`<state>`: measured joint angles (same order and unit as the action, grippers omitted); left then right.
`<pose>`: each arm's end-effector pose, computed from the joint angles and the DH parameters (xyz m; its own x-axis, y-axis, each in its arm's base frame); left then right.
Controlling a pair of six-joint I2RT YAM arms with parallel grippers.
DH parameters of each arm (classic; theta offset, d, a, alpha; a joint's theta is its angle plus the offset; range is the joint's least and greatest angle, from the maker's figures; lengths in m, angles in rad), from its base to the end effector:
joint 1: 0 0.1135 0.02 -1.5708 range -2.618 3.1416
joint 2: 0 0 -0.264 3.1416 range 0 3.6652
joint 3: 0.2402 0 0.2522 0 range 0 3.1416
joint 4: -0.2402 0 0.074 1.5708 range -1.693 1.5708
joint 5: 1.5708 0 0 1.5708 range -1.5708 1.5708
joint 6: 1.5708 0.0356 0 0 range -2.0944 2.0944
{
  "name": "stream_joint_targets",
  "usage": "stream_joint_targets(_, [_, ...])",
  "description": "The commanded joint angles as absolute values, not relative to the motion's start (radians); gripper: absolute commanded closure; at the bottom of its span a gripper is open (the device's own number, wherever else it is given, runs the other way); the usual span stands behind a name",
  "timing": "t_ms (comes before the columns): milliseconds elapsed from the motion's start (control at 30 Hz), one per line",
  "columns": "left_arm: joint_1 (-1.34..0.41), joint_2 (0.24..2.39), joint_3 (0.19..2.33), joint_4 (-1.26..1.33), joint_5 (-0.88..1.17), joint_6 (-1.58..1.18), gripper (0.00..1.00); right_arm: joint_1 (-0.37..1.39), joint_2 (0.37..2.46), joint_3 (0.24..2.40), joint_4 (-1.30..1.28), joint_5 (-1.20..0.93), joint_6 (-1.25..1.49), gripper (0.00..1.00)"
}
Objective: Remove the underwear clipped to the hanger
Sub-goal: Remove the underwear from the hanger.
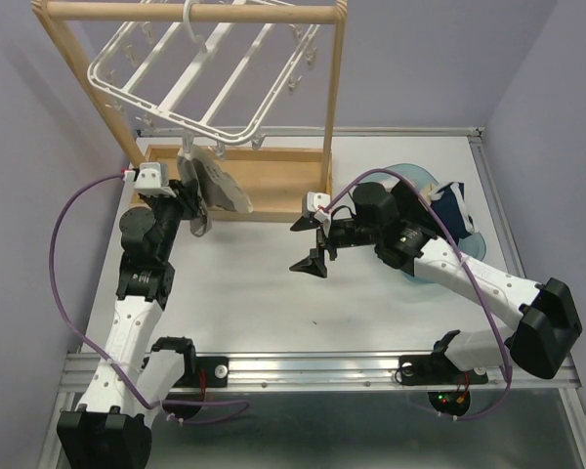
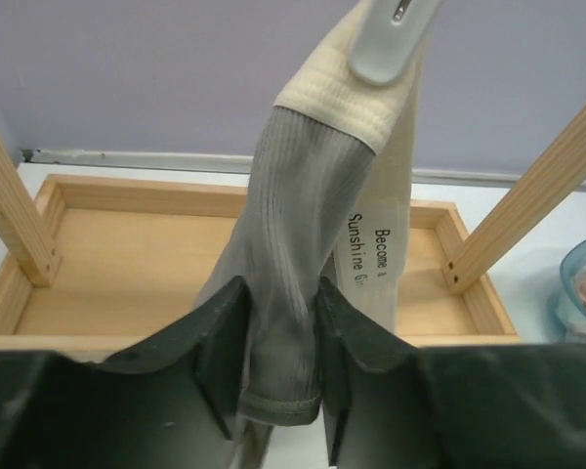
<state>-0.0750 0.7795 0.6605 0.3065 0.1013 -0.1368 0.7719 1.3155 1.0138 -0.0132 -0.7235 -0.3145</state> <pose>0.1893 -0.0178 0.3500 0.1605 -0.1481 -0.9759 0.1974 0.9735 -0.1153 0.1991 0.2267 0.3223 0.0902 -0.2358 -0.9676 -0.9947 0.0264 -0.0991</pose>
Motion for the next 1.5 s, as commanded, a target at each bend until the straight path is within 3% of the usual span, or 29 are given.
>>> stream_joint_targets(0, [-0.066, 0.761, 0.713, 0.367, 0.257, -0.129, 0.74, 0.765, 1.299, 0.989, 0.049, -0.747, -0.310, 0.00])
stream_joint_targets(100, [-0.066, 0.749, 0.719, 0.379, 0.352, -0.164, 0.91, 0.767, 1.298, 0.989, 0.051, -0.752, -0.316, 0.00])
stream_joint_targets(433, [-0.080, 0.779, 0.692, 0.514, 0.640, -0.379, 0.92, 0.767, 1.293, 1.002, 0.067, -0.724, -0.319, 0.00])
stream_joint_targets(800, [-0.302, 0.911, 0.768, 0.578, 0.487, -0.478, 0.92, 0.785, 1.413, 1.163, 0.210, -0.537, -0.092, 0.00])
stream_joint_targets(1167, [-0.350, 0.954, 0.801, 0.627, 0.405, -0.564, 0.92, 0.825, 1.519, 1.261, 0.215, -0.192, -0.081, 0.01])
stream_joint_targets(1267, [-0.353, 0.957, 0.802, 0.637, 0.396, -0.575, 0.92, 0.825, 1.525, 1.266, 0.216, -0.205, -0.081, 0.20])
stream_joint_targets(1300, [-0.353, 0.959, 0.801, 0.640, 0.396, -0.578, 0.92, 0.825, 1.526, 1.267, 0.216, -0.212, -0.078, 0.29])
stream_joint_targets(1333, [-0.354, 0.959, 0.801, 0.644, 0.393, -0.580, 0.92, 0.825, 1.529, 1.269, 0.216, -0.218, -0.071, 0.52])
stream_joint_targets(1400, [-0.354, 0.959, 0.802, 0.647, 0.394, -0.583, 0.91, 0.825, 1.532, 1.272, 0.216, -0.222, -0.061, 0.75])
stream_joint_targets(1467, [-0.357, 0.954, 0.799, 0.647, 0.397, -0.583, 0.89, 0.825, 1.529, 1.266, 0.216, -0.224, -0.058, 0.89])
